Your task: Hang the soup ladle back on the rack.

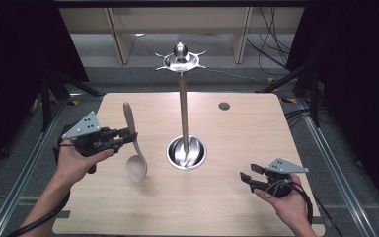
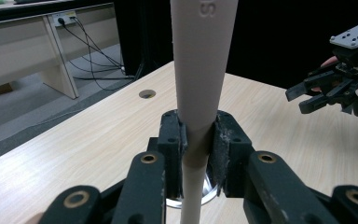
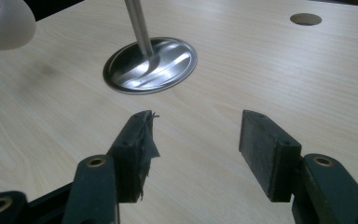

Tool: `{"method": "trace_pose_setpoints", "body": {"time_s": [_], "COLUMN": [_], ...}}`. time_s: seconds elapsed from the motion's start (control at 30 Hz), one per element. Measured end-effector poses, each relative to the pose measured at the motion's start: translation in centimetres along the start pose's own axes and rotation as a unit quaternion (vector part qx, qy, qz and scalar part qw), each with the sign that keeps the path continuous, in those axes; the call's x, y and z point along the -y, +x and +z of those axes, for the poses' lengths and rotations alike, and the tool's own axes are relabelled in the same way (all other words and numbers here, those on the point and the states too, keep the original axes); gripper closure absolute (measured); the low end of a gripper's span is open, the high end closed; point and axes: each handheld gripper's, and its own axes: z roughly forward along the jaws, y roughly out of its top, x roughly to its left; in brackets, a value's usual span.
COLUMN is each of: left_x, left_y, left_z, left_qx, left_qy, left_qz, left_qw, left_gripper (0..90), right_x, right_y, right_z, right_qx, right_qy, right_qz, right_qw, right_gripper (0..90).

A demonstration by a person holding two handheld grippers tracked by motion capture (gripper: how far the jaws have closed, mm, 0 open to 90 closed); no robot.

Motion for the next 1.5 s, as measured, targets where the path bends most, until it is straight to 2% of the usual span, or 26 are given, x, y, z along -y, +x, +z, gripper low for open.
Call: {"method": "trace_pose_setpoints", "body": {"time_s": [0.03,0.07,0.13,0.43,0.6,0.7,0.93,1.0,1.03,1.5], "left_x": [-0.1,-0.2,-0.4,-1.5,-1.9,-2.2,-2.7,-2.9,-3.0,-4.8], "left_y": [0.1,0.1,0.3,0.9,1.3,1.4,1.8,2.0,2.0,2.4], "left_z": [0.0,0.1,0.3,0.7,1.1,1.2,1.5,1.6,1.6,2.5], "left_qx": [0.001,0.002,0.009,0.013,0.021,0.019,0.024,0.025,0.026,0.044], "left_qy": [0.001,0.000,-0.006,-0.006,-0.010,-0.005,-0.003,-0.003,-0.003,-0.001], "left_qz": [0.003,0.003,0.004,0.007,0.002,0.005,0.002,0.002,0.002,0.013], "left_qw": [1.0000,1.0000,0.9999,0.9999,0.9997,0.9998,0.9997,0.9997,0.9996,0.9990], "left_gripper": [74.3,74.3,74.3,74.3,74.2,74.2,74.2,74.2,74.2,74.2], "right_x": [0.0,0.0,0.0,0.0,0.0,0.0,0.0,0.0,0.0,0.0], "right_y": [-0.1,0.1,0.0,0.0,0.0,0.0,0.1,0.0,0.1,0.0], "right_z": [0.0,-0.1,-0.1,-0.1,-0.1,0.0,-0.1,0.0,-0.1,-0.1], "right_qx": [0.002,-0.002,0.000,-0.002,-0.003,-0.003,-0.002,0.000,-0.002,-0.001], "right_qy": [-0.006,0.003,0.002,0.005,0.002,-0.001,0.002,-0.002,0.001,0.002], "right_qz": [-0.008,0.007,0.004,0.005,0.005,0.000,0.005,-0.001,0.005,0.005], "right_qw": [1.0000,1.0000,1.0000,1.0000,1.0000,1.0000,1.0000,1.0000,1.0000,1.0000], "right_gripper": [45.2,45.2,45.2,45.2,45.2,45.2,45.1,45.1,45.1,45.1]}}
